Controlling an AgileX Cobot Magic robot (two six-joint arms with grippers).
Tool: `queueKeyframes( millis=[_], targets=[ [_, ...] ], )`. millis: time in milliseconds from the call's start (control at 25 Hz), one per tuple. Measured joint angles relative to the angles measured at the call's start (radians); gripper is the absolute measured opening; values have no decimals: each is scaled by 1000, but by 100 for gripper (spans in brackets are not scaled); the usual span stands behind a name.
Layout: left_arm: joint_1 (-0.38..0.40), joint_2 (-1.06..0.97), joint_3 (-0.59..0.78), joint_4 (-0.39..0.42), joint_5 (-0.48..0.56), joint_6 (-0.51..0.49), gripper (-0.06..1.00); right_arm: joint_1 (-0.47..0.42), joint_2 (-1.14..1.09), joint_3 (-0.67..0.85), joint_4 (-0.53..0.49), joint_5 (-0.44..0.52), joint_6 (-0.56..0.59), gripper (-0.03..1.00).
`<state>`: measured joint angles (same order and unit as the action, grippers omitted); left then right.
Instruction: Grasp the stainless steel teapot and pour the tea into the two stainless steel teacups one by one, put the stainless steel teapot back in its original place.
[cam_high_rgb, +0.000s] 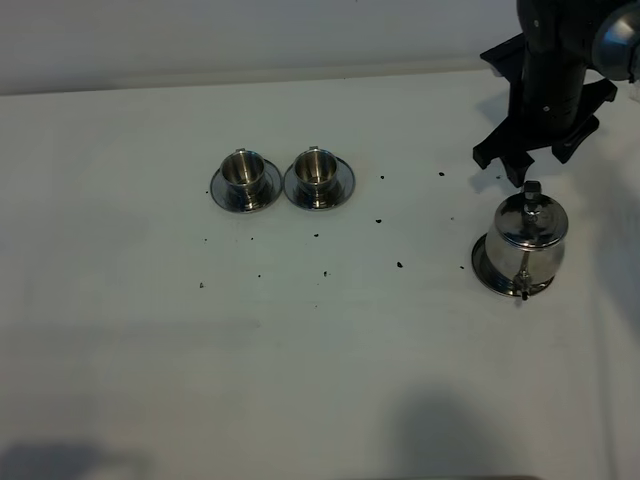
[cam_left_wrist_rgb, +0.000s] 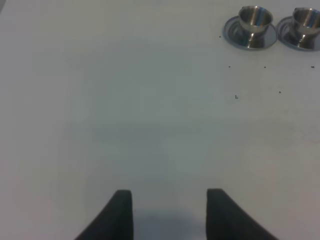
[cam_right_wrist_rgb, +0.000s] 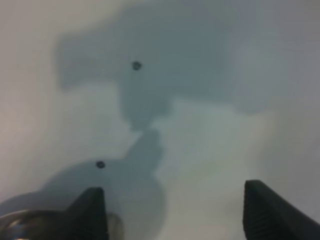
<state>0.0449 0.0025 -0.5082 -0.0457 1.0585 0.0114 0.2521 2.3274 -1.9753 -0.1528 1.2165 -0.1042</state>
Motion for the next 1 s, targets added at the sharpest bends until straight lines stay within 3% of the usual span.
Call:
queueKeyframes(
  millis=[400, 680, 1000],
  targets=[
    [0, 0, 0, 0, 0, 0, 38, -43, 2, 0, 10, 1, -3, 56],
    [0, 0, 0, 0, 0, 0, 38, -45, 2, -30, 111, 0, -48, 56],
    [0, 0, 0, 0, 0, 0, 38, -41, 2, -30, 114, 0, -69, 56]
  ],
)
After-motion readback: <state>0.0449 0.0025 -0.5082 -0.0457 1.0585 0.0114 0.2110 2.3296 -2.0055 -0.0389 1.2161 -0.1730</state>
